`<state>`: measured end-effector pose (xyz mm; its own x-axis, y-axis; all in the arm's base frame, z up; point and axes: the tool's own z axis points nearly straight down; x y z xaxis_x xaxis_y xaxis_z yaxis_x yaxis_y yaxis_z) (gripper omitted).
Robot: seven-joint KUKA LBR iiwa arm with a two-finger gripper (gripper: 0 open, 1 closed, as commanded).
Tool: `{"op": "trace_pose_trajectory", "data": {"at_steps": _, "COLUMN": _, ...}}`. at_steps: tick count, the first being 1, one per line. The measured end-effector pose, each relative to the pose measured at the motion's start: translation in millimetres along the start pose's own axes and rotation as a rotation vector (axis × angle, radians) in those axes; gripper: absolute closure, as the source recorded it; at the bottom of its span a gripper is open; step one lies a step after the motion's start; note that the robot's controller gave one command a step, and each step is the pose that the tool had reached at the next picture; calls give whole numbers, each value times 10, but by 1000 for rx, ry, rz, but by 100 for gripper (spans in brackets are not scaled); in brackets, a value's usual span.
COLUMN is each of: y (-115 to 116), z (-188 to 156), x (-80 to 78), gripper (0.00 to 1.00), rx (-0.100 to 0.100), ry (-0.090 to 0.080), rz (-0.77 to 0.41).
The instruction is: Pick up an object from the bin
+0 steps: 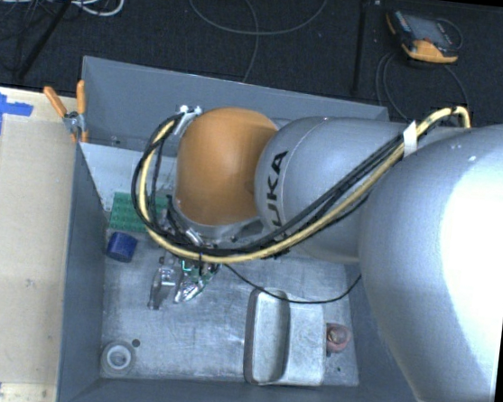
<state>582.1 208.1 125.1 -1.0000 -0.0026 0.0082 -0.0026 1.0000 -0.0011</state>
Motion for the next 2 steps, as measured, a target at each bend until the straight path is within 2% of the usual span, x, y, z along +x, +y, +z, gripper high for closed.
{"op": "trace_pose_trajectory", "data": {"at_steps": 1, "y": -1027, "z": 91, "x": -228, "gripper": 0, "rx": 3, "ry": -7, "rz": -473}}
{"op": "trace_pose_trajectory", "data": {"at_steps": 2, "y": -869, "z": 139, "x": -327, "gripper": 0, "rx": 1, "ry": -10, "rz": -870}}
